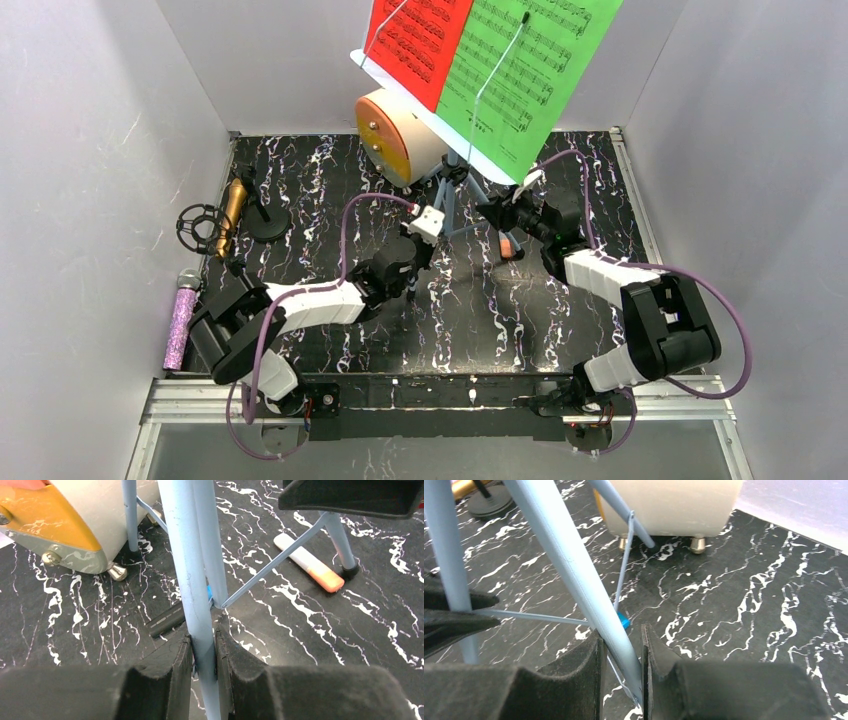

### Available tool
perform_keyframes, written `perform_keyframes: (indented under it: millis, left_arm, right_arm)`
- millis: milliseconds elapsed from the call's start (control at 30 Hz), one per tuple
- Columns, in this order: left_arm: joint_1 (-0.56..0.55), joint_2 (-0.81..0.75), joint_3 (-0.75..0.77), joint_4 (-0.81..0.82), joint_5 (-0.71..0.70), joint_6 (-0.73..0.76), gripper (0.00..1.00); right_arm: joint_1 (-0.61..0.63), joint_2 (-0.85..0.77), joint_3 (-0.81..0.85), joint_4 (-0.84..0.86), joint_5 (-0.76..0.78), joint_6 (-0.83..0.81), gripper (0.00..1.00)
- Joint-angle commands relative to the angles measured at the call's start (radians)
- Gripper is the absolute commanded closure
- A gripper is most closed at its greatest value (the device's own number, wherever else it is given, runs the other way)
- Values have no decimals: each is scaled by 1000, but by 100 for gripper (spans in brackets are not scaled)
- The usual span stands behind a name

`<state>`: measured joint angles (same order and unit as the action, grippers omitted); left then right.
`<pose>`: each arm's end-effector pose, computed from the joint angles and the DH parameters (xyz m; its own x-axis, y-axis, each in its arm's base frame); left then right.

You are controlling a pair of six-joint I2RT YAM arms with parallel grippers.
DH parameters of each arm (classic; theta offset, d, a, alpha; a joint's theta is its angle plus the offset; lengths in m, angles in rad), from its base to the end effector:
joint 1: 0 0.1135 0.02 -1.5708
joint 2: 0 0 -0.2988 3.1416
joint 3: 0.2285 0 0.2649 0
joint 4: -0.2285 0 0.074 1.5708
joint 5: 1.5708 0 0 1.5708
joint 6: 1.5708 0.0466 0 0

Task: Pack up the instrument practice props
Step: Adjust the music stand at the center of the board.

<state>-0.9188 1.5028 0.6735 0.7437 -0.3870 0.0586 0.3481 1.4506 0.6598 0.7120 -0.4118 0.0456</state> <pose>0.2172 -0.2556 0.2518 -0.0220 0.1183 -0.9927 0.5101 0.8553 0.0906 0.2988 0.1283 0.2597 -0.1053 0.0062 -0.9944 -0.6836 0.7258 0.0769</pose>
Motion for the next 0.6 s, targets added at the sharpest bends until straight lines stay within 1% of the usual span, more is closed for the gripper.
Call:
perform_keyframes:
  millis: [0,67,133,233,300,367,467,567]
  left_arm:
    - [-98,73,49,-40,212,-47,100]
    - [-104,91,62,-33,212,-52,100]
    - [-108,100,69,-27,209,-52,100]
    - [-110,107,70,-20,196,-90,100]
    - [-111,115,76,-20,179,-97,100]
    - [-111,126,79,-20,171,-102,98]
    - [-111,136,83,-24,168,-119,94]
    - [-111,128,82,-31,158,-136,88]
  right_arm:
    - [17,98,42,-123,133,113,98]
    - [16,94,40,-121,131,105,95]
    - [15,82,35,-126,128,100,91]
    - [17,54,28,-150,136,96,77]
    - [16,30,19,-159,152,98,71]
    - [16,13,16,-173,171,104,60]
    - [16,-13,10,-198,175,116,40]
    - [16,-45,5,-214,169,138,25]
